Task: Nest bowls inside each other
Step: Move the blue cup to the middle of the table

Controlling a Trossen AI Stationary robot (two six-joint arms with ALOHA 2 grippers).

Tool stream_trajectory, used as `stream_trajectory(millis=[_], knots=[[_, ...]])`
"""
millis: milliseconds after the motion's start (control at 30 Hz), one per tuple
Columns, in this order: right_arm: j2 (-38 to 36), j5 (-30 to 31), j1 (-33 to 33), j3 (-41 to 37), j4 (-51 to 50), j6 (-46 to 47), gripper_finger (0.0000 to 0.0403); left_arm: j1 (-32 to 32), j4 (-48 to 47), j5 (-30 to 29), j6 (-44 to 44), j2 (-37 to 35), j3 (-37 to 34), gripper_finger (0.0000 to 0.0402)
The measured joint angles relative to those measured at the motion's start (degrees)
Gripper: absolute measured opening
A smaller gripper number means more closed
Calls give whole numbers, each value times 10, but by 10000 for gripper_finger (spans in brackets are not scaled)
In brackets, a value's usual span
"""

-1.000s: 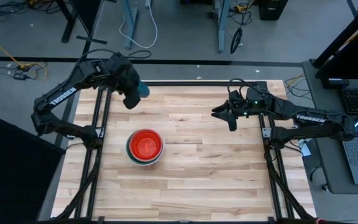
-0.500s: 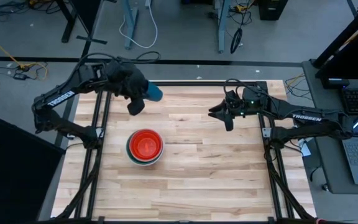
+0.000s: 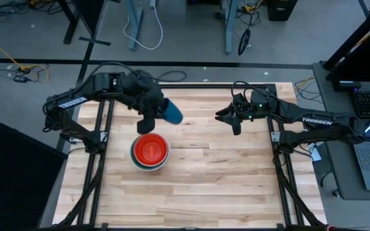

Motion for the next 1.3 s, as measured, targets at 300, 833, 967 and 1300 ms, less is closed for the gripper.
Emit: stream_trajectory(millis=[300,833,967,1300], knots=[[0,0,0,0,0,0,107,-49,-50,-43,51,44,0,0],[0,0,0,0,-1,0,107,-104,-44,-46,68,159,0,0],[0,0,0,0,-1,0,107,-107,-17,-46,68,176,0,0],[-2,0,0,0,-2,-1,107,-107,-18,-44,67,234,0,0]])
